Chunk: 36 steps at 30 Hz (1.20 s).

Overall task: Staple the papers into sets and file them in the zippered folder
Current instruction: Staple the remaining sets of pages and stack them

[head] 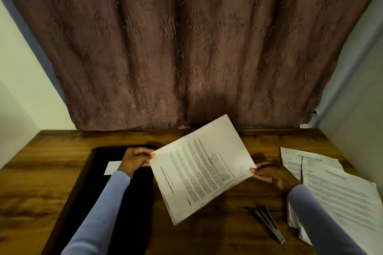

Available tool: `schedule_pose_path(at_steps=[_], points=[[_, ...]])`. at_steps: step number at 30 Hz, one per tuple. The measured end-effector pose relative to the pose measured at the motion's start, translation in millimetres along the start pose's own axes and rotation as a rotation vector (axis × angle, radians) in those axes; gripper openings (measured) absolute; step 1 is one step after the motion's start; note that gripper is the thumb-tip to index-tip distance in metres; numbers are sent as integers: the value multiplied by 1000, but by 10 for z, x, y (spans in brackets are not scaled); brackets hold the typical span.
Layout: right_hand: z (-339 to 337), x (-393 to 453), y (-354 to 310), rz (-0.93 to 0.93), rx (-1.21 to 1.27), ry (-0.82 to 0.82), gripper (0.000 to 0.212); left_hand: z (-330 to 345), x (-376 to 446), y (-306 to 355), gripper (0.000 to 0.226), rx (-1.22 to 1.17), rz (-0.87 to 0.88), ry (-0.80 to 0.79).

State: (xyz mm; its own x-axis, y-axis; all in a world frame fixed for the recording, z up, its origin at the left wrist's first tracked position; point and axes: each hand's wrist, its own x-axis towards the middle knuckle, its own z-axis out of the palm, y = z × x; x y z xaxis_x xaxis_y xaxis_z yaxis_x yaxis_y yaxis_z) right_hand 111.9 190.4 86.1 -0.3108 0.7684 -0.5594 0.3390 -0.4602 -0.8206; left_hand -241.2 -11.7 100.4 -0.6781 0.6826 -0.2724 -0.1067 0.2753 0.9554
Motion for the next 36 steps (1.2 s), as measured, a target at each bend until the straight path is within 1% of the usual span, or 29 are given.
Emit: schedule_pose_path(at_steps=[3, 5, 6, 7, 9, 11, 12, 13, 15, 18, 22, 23, 25, 26, 28, 29, 32, 33, 34, 36], points=[[2, -43, 5, 28, 110, -2, 15, 58, -20, -96, 33, -90, 14, 53], [-33, -55, 41, 31, 135, -12, 12, 117, -132, -168, 44, -108, -66, 106], [-60, -51, 67, 29, 119, -25, 12, 155, -230, -195, 45, -89, -130, 113], [-85, -44, 95, 21, 96, -34, 13, 201, -346, -217, 43, -54, -189, 85], [-114, -55, 144, 6, 79, -19, 26, 281, -599, -290, 33, 15, -269, -55], [-103, -104, 159, 2, 71, -16, 38, 356, -804, -384, 26, -39, -319, -187], [-90, -115, 159, 8, 65, -23, 39, 380, -859, -443, 29, -79, -333, -215], [-73, -121, 159, 22, 54, -22, 39, 408, -887, -495, 34, -109, -340, -218], [-40, -119, 173, 52, 29, 5, 39, 428, -906, -556, 39, -94, -338, -215], [-17, -124, 168, 68, 39, 28, 38, 416, -917, -592, 43, -11, -312, -245], [14, -122, 132, 67, 69, 42, 36, 403, -941, -616, 39, 12, -279, -231], [34, -127, 125, 65, 43, 41, 30, 405, -940, -624, 38, 0, -282, -222], [60, -169, 117, 51, 3, 44, 10, 406, -927, -645, 36, -10, -296, -217], [67, -186, 126, 47, -1, 48, 7, 405, -920, -659, 36, -10, -306, -215], [75, -198, 166, 12, -5, 62, 10, 400, -903, -694, 36, -5, -321, -201], [81, -188, 194, -6, -22, 71, 15, 402, -903, -709, 37, 1, -330, -196], [86, -99, 304, -52, -32, 86, 40, 415, -900, -774, 38, -8, -361, -194], [91, -85, 338, -37, -6, 92, 43, 425, -906, -794, 38, -14, -373, -191], [92, -55, 378, -32, 23, 95, 43, 437, -914, -814, 37, -16, -382, -189], [106, -24, 429, -33, 76, 87, 31, 467, -924, -861, 37, -15, -395, -177]])
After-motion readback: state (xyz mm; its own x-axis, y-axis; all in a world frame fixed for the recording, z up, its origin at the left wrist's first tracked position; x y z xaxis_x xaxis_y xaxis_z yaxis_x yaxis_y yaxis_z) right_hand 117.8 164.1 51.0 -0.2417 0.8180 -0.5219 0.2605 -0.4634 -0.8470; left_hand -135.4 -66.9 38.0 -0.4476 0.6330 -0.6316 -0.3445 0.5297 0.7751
